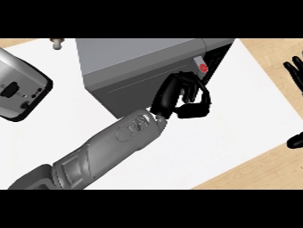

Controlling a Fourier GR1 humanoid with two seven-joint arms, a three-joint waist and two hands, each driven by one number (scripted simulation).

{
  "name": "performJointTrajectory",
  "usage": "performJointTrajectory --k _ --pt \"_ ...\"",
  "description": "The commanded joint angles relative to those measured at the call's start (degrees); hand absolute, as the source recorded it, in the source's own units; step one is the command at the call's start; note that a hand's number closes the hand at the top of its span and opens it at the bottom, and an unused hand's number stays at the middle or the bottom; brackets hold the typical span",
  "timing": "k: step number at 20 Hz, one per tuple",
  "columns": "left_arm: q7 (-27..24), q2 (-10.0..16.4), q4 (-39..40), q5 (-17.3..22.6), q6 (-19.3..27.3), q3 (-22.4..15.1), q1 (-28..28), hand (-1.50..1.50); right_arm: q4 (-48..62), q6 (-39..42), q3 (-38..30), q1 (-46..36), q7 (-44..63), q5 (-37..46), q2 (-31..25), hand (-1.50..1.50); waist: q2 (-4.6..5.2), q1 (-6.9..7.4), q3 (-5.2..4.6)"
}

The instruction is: Pick up the milk, place it into the microwave and close the microwave

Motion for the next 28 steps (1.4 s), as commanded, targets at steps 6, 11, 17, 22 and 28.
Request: performJointTrajectory --k 6,11,17,22,28 --pt "-0.01 -2.27 2.37 1.32 0.88 0.45 -5.84 1.50 -5.03 8.65 4.43 -2.86 0.49 0.18 -2.33 1.50 0.10 -1.26 0.06" --pt "-0.06 -2.28 2.49 2.39 1.26 0.08 -5.94 1.50 -10.84 12.03 7.71 -4.95 1.62 0.15 -3.13 1.50 -0.04 -1.89 0.09" --pt "-0.23 -2.26 3.06 3.30 2.91 0.07 -6.00 1.50 -15.13 12.47 9.78 -4.61 4.00 -1.31 -3.19 1.50 0.06 -3.33 0.19" --pt "-0.52 -2.27 3.45 4.07 4.05 0.24 -6.40 1.50 -18.55 12.53 11.15 -4.40 5.59 -2.17 -3.24 1.50 0.11 -4.33 0.22" --pt "-1.46 -2.24 3.28 4.63 5.43 -0.14 -5.83 1.50 -21.84 12.19 11.78 -4.04 7.26 -4.05 -3.30 1.50 -0.05 -5.26 0.16"
